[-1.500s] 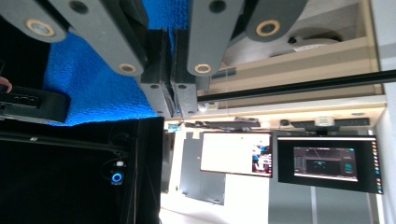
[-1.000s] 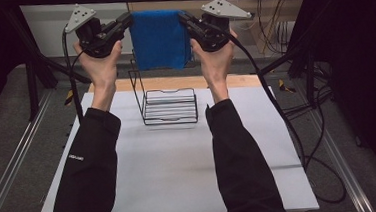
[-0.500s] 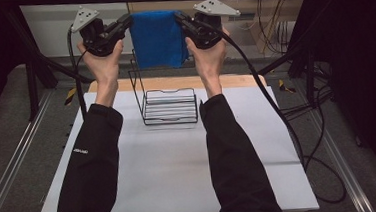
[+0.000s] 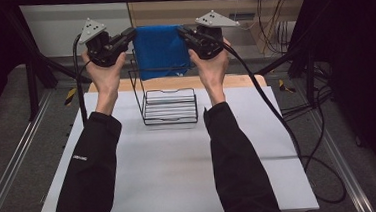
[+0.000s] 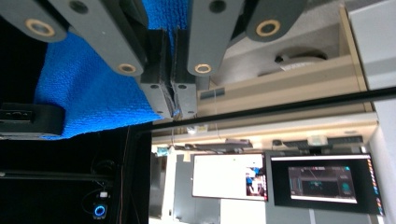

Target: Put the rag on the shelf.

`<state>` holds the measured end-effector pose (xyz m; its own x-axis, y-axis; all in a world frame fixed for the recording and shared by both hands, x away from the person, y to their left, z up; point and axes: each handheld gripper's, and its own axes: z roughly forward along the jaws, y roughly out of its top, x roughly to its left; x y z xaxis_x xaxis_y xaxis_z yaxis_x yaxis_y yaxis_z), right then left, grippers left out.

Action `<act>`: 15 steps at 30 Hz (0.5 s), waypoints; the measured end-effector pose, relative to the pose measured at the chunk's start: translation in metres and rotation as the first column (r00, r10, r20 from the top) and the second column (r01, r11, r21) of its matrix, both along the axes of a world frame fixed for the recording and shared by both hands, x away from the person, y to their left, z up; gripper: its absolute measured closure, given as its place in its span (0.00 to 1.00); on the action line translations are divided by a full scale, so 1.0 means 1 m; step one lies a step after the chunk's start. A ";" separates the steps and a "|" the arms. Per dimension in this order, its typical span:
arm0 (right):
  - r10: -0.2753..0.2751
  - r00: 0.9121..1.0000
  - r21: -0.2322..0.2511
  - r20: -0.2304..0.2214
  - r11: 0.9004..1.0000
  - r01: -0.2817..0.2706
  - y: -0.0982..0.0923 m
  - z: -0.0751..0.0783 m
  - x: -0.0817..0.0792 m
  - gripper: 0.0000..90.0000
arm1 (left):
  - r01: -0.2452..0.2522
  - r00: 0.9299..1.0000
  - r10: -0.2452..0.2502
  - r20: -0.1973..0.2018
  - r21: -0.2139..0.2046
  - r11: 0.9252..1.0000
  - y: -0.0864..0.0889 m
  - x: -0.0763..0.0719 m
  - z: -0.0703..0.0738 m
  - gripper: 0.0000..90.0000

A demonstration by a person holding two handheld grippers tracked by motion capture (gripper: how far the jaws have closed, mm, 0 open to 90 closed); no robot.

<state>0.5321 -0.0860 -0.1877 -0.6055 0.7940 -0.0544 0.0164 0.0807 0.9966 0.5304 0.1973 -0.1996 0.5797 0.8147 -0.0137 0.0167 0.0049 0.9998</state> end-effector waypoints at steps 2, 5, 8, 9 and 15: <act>0.003 1.000 -0.003 -0.006 1.000 -0.004 -0.002 -0.005 -0.001 0.95 | 0.007 1.000 -0.007 -0.003 0.014 1.000 -0.001 -0.001 -0.003 0.97; 0.010 1.000 -0.005 -0.022 1.000 -0.010 -0.003 -0.012 -0.003 0.95 | 0.012 1.000 -0.012 -0.006 0.024 1.000 -0.001 -0.003 -0.007 0.97; 0.005 0.999 -0.008 -0.042 1.000 -0.006 -0.004 -0.019 -0.002 0.95 | 0.015 1.000 -0.014 -0.016 0.039 0.999 -0.002 -0.004 -0.013 0.97; 0.004 0.999 -0.011 -0.045 1.000 -0.005 -0.004 -0.022 -0.002 0.95 | 0.014 1.000 -0.014 -0.017 0.046 0.999 -0.002 -0.004 -0.015 0.97; 0.013 0.999 -0.012 -0.044 1.000 -0.014 -0.005 -0.025 -0.005 0.95 | 0.026 0.999 -0.025 -0.019 0.042 0.999 0.000 -0.007 -0.019 0.97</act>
